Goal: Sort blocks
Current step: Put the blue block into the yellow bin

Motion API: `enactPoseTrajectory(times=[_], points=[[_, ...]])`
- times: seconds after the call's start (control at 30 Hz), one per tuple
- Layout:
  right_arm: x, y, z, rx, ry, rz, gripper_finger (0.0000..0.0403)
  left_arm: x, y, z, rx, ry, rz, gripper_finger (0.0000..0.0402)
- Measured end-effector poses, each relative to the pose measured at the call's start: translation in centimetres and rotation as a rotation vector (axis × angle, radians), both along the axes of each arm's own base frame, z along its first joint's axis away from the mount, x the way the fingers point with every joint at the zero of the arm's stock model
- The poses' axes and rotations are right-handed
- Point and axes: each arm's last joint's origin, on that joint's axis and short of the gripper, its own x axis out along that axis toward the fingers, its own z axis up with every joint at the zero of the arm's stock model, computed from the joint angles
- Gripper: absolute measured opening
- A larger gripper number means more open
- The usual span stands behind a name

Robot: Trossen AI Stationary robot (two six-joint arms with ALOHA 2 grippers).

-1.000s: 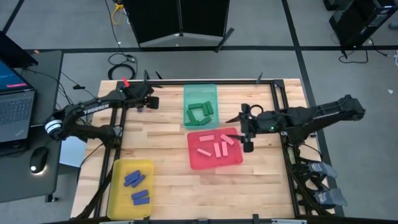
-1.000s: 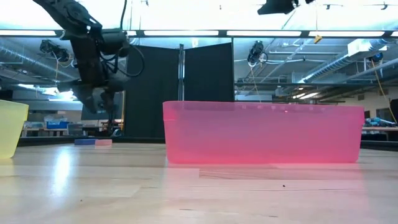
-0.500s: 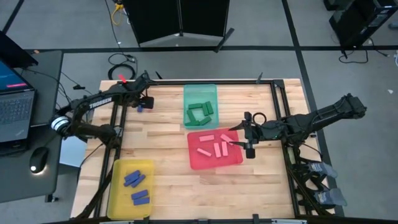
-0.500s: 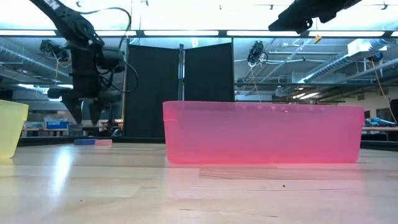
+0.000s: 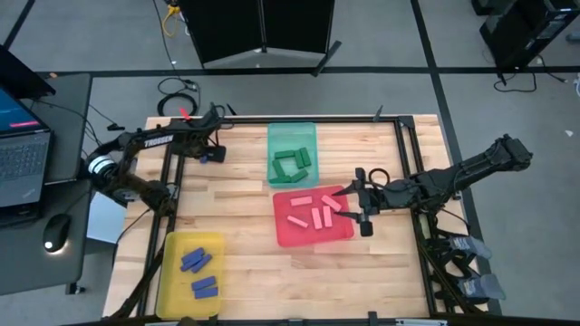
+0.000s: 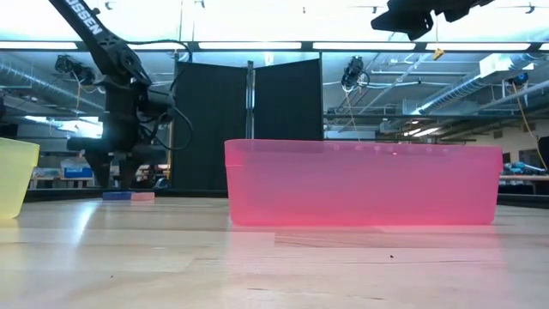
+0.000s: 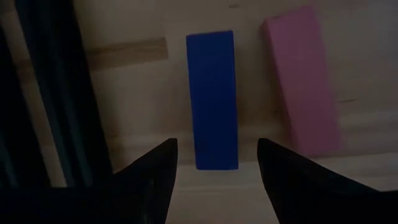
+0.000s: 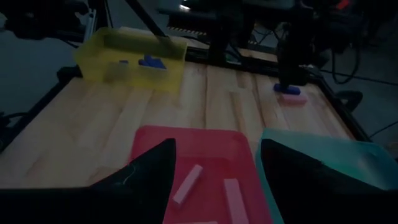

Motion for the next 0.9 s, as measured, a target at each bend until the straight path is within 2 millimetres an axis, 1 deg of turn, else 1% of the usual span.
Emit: enactPoseTrajectory(times=[0.13, 0.5, 0.9], points=[[-0.02, 0.15, 0.07, 0.005, -0.007, 0.006, 0.0247, 0.02, 0.13, -0.41, -0.015, 0.019, -0.012, 0.0229], [0.06, 0.19, 0.27, 0.019, -0.029, 0.004, 0.0247, 0.01, 0.13, -0.38, -0.012, 0.021, -0.012, 0.0229], [0.22, 0.25, 0.31, 0.015, -0.041, 0.007, 0.0247, 0.54, 0.77, -0.06, 0.034, -0.052, 0.008, 0.0229]])
